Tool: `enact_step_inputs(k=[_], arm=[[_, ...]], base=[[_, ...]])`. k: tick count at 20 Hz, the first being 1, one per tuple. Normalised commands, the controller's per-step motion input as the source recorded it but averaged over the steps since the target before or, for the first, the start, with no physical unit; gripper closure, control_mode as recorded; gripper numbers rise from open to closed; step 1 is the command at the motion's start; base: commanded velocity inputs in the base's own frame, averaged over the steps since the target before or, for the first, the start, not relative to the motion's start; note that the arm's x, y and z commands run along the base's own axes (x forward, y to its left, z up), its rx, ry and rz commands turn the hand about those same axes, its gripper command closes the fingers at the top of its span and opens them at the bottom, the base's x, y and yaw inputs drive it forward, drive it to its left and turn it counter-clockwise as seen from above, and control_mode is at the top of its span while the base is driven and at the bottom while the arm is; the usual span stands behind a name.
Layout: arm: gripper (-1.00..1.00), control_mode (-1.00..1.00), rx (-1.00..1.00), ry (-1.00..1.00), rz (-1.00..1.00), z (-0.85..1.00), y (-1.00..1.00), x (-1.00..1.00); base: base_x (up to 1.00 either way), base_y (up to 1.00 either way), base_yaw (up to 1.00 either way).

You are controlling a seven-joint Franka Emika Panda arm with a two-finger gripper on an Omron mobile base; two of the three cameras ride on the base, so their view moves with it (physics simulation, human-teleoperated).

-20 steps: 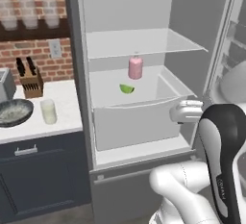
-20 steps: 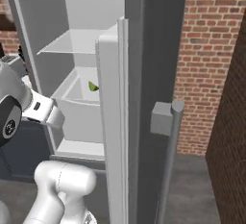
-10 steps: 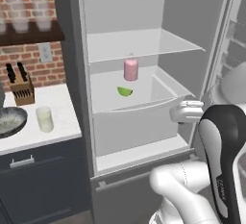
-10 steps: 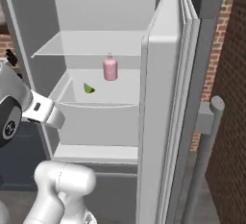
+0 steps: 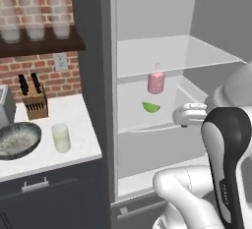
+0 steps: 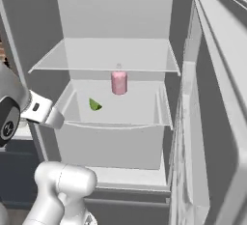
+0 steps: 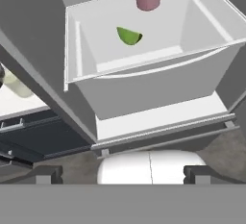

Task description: Grab a lemon wedge from the fridge and one ice cube from the ice bowl, and put them in the glass of lemonade.

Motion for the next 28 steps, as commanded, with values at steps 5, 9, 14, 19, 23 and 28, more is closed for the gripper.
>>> enact_step_inputs(k=[5,9,14,19,23,28], arm=[[-1.00,1.00,0.00,0.00,0.00,0.00,0.00,0.00],[-1.00,1.00,0.00,0.00,0.00,0.00,0.00,0.00],[-1.00,1.00,0.00,0.00,0.00,0.00,0.00,0.00],[-1.00,1.00,0.00,0.00,0.00,0.00,0.00,0.00],[-1.00,1.00,0.00,0.00,0.00,0.00,0.00,0.00],[-1.00,1.00,0.00,0.00,0.00,0.00,0.00,0.00]], base=[[0.09,-0.31,0.15],[-0.47,-0.59,0.27],[0.13,-0.24,0.19],[0.60,0.00,0.10],[0.03,-0.31,0.05],[-0.08,-0.29,0.03]])
